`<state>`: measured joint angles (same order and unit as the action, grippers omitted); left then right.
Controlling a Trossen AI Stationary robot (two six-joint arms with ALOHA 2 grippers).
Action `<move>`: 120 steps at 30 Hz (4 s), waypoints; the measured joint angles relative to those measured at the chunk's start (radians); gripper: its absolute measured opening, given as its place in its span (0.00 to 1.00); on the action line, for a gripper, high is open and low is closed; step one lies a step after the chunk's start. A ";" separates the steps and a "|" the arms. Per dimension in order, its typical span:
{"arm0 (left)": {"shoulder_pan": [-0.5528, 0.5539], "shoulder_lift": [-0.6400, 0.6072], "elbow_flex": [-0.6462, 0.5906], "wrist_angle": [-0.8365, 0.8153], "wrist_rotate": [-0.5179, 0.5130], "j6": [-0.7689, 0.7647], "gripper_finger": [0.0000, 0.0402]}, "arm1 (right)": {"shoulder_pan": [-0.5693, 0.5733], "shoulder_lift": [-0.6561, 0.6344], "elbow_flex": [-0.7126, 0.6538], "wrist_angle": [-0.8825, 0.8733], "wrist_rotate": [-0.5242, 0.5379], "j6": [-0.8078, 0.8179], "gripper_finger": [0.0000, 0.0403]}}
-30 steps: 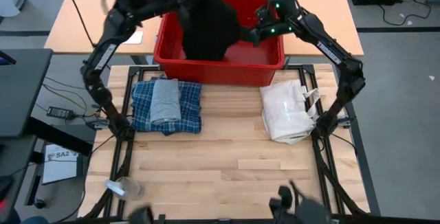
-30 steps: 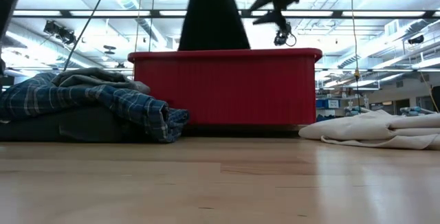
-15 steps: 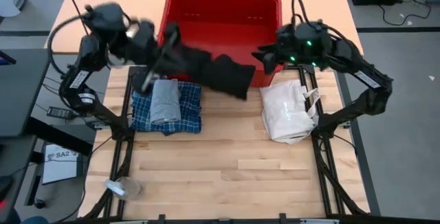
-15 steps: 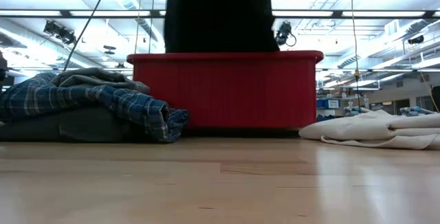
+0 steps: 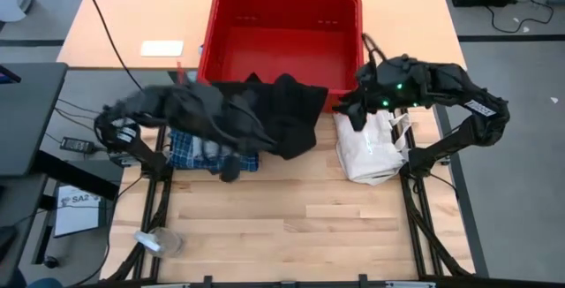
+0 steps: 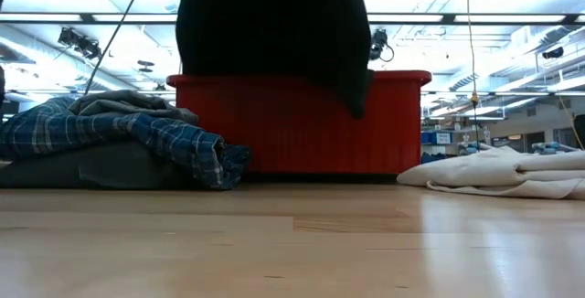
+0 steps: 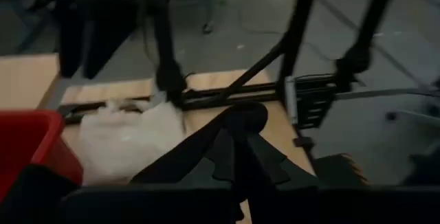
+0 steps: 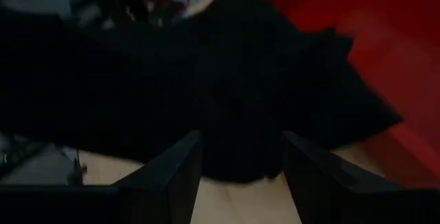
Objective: Fold Laundry from Bin
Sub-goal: Remove the black shirt from the laundry bin, then fold the black shirt
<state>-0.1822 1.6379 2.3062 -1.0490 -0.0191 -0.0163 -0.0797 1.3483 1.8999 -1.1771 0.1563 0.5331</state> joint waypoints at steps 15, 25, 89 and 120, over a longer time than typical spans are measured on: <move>-0.142 0.248 -0.001 0.076 -0.440 -0.490 0.03 | 0.232 -0.010 -0.142 -0.225 -0.004 0.039 0.50; -0.299 0.342 -0.050 0.047 -0.547 -0.807 0.03 | 0.349 -0.062 -0.404 -0.100 0.033 0.138 0.50; -0.612 0.425 -0.808 0.510 -0.484 -1.357 0.36 | 0.542 0.484 -0.663 0.828 -0.175 -0.361 0.45; -0.630 0.362 -0.766 0.151 -0.383 -1.690 0.00 | 0.359 0.520 -0.714 1.136 -0.214 -0.823 0.33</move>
<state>-0.8119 1.9994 1.5406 -0.8976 -0.4022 -1.7065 0.2790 1.8686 1.1856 -0.0415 -0.0573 -0.2894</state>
